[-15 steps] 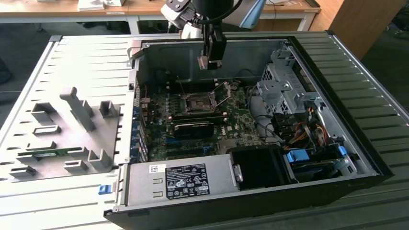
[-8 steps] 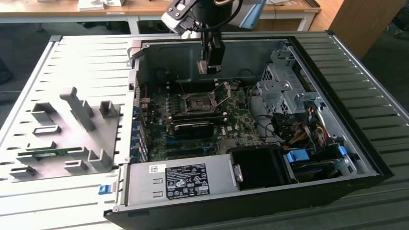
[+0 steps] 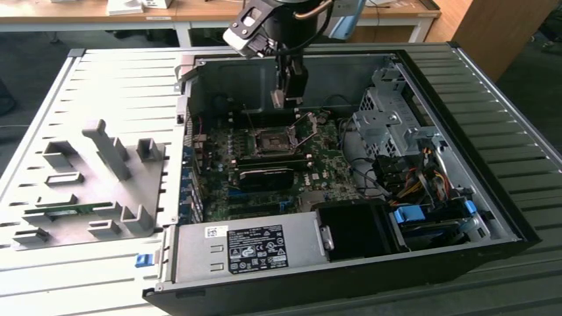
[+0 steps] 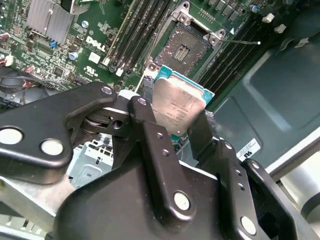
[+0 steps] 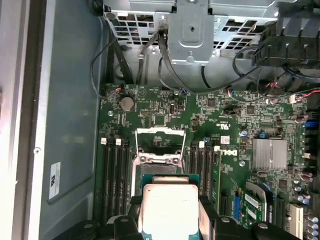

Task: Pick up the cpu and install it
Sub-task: 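Place the cpu into insertion slot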

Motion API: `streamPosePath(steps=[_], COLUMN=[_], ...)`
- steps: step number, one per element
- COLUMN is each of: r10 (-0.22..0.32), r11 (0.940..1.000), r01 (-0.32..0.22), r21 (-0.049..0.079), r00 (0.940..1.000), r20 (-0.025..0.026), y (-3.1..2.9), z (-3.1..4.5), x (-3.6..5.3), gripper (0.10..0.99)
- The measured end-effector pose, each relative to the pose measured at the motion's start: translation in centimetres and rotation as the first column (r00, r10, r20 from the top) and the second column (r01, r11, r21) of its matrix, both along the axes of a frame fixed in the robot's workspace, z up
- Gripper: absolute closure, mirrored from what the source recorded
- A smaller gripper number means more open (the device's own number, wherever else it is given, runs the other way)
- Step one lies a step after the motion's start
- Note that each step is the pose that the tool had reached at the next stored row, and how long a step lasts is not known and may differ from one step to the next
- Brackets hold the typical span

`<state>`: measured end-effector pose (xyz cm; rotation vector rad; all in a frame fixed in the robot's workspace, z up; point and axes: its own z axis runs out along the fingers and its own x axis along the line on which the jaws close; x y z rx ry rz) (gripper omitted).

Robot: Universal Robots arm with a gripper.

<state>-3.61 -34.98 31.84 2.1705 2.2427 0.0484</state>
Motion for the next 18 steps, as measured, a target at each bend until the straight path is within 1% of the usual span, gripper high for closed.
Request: streamPosePath(steps=[4, 6, 10, 15, 18], r10=[0.0, 0.0, 0.0, 0.0, 0.0], r11=[1.0, 1.0, 1.0, 1.0, 1.0], r01=[0.0, 0.0, 0.0, 0.0, 0.0], r21=[0.0, -0.001, -0.001, -0.001, -0.004], r00=[1.0, 1.0, 1.0, 1.0, 1.0], r20=[0.0006, 0.0005, 0.001, 0.0009, 0.0018], y=[0.05, 0.1, 0.35, 0.41, 0.41], z=[-0.72, -0.91, -1.6, -2.51, -2.97], x=[-0.22, -0.32, -0.87, -0.91, -1.08], gripper=[0.557, 0.557, 0.557, 0.557, 0.557])
